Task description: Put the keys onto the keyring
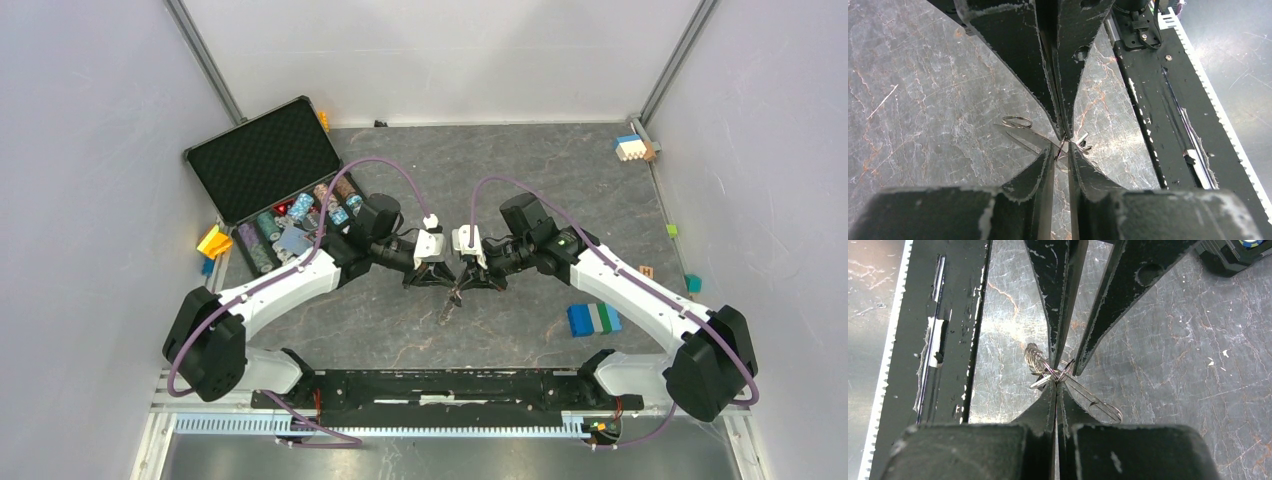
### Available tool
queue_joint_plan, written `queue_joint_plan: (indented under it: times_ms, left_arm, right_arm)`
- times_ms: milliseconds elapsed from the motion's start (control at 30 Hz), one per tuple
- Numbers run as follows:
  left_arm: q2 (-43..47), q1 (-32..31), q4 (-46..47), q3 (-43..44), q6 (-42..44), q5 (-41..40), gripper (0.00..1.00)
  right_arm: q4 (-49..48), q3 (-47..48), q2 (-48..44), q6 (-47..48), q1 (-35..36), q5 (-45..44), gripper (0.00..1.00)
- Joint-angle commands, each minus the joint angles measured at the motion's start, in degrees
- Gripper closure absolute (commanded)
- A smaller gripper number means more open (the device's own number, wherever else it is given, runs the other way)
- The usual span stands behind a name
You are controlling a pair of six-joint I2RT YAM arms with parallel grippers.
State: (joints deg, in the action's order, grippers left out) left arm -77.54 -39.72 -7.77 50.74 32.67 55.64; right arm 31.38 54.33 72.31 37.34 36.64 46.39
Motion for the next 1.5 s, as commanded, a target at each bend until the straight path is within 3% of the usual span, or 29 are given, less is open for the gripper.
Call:
queue_joint_plan:
  times_ms: [0,200,533,667,800,933,1467]
  left_arm:
    - [0.5,-0.4,-0.9,1.2,2.8,1.1,0.78]
    - [0.2,-0.4,-1.1,0.9,3.8,1.3,0.81]
    - [-0.3,-0.5,-1.1,0.9,3.6,1.4,0.98]
    - [-0.3,-0.5,-1.1,0.7,3.9,1.4,0.98]
    - [-0.2,-0.5,-1.4,0.7,4.4,1.3,0.88]
    - [-0.2,-0.5,-1.6,0.8,4.8,1.0,0.84]
    - [-0.3,-0.5,-2.2,0.5,6.6,1.0,0.82]
  right_arm:
    - [-1.1,2.4,-0.1,-0.6,0.3,1.2,1.0]
    - [-1.5,2.0,-0.5,-0.7,0.3,1.5,1.0]
    - [-1.9,2.0,-0.5,-1.0,0.2,1.8,1.0]
    - [-1.9,1.9,-0.5,-0.9,0.3,1.8,1.0]
    - [-1.9,1.8,-0.7,-0.6,0.3,1.8,1.0]
    - [-1.9,1.6,-0.8,-0.5,0.2,1.8,1.0]
    - [-2.0,1.5,-1.0,-0.6,0.3,2.2,1.0]
